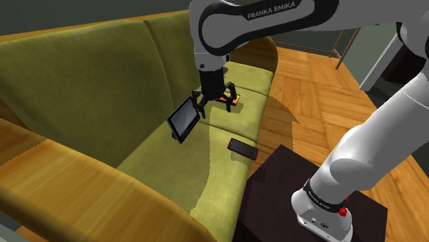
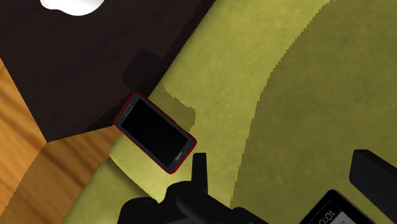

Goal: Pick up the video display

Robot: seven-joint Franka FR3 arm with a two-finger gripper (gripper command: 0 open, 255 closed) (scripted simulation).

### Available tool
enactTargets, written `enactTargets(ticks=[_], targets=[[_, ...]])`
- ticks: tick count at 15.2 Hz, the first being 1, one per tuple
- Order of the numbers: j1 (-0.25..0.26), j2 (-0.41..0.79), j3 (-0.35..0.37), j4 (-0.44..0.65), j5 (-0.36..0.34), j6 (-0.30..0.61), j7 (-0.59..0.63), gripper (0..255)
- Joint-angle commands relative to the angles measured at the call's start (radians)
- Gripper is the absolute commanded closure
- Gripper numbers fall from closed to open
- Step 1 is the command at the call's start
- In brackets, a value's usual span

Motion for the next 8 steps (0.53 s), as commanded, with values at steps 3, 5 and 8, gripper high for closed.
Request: enactTargets(ticks=[3,5,8], targets=[[0.01,0.198,0.039,0.169,-0.088,-0.004,0.21,0],[0.026,0.297,0.042,0.261,-0.135,-0.019,0.304,0],[0.063,0.447,0.03,0.415,-0.201,-0.057,0.431,0]])
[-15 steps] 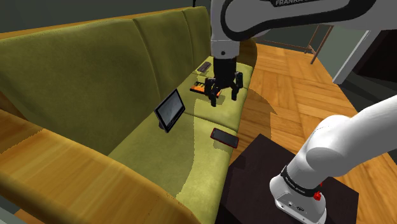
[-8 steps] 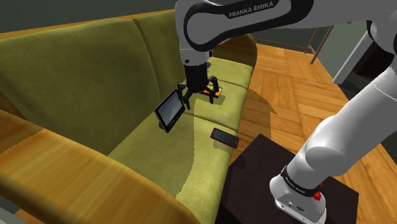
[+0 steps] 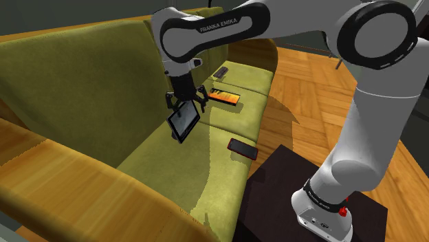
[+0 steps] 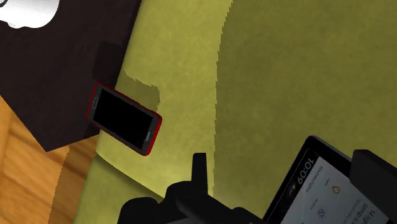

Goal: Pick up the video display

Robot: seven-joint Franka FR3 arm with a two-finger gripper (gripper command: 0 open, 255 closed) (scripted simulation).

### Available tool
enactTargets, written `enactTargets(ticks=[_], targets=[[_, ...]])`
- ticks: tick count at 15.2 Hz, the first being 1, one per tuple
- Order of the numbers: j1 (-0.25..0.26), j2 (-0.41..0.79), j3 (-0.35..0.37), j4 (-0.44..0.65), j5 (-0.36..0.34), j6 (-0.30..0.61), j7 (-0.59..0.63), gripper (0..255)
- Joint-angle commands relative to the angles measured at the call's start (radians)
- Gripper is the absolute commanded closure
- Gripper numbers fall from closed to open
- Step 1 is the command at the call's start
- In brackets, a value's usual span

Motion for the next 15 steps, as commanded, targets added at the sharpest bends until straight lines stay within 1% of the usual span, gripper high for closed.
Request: enactTargets(ticks=[1,4,6,8,9,15], targets=[[0.027,0.096,-0.011,0.101,-0.041,-0.027,0.085,0],[0.074,0.251,-0.042,0.289,-0.093,-0.091,0.185,0],[0.108,0.361,-0.067,0.438,-0.122,-0.148,0.239,0],[0.145,0.484,-0.096,0.618,-0.146,-0.219,0.283,0],[0.165,0.555,-0.112,0.728,-0.157,-0.264,0.3,0],[0.157,0.563,-0.115,0.66,-0.158,-0.189,0.307,0]])
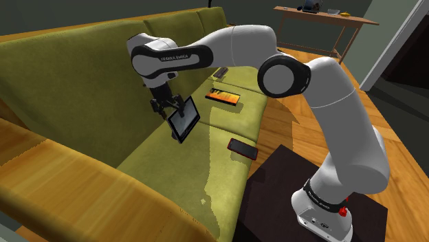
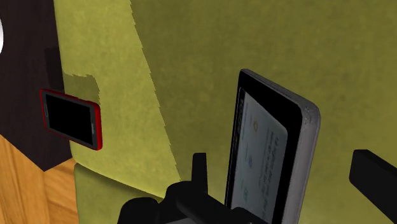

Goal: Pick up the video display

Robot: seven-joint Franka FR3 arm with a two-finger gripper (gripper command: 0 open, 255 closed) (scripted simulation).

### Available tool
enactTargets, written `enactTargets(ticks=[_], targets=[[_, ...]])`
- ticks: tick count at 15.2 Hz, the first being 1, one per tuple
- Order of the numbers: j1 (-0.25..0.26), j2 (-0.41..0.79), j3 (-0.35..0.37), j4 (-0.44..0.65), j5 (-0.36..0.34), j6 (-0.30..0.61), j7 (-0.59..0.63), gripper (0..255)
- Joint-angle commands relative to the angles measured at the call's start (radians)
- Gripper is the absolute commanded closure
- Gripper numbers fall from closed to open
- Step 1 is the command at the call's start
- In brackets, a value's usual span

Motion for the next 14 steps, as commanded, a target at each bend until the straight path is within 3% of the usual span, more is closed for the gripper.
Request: enactTargets(ticks=[1,4,5,14], targets=[[-0.002,0.003,0.0,-0.022,-0.001,0.024,0.003,0],[-0.003,0.004,-0.001,-0.027,-0.001,0.031,0.004,0],[-0.003,0.004,-0.001,-0.027,-0.001,0.031,0.003,255],[-0.003,0.004,-0.001,-0.027,-0.001,0.031,0.004,255]])
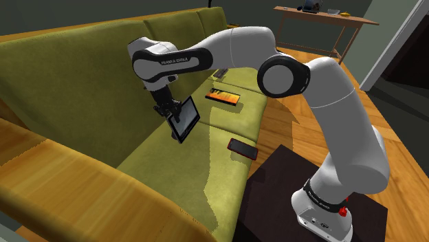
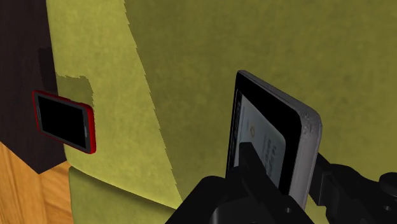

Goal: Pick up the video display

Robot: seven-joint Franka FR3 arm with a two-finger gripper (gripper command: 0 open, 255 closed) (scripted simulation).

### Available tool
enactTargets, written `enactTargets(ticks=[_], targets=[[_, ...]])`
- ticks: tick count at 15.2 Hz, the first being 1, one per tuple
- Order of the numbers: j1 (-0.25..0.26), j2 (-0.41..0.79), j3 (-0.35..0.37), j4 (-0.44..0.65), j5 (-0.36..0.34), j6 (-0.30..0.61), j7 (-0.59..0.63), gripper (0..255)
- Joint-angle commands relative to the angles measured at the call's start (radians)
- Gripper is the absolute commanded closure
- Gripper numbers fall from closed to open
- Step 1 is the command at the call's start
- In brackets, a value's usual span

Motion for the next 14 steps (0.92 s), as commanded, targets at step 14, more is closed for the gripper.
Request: enactTargets(ticks=[14], targets=[[0.025,-0.002,-0.001,0.188,0.002,-0.185,-0.02,255]])
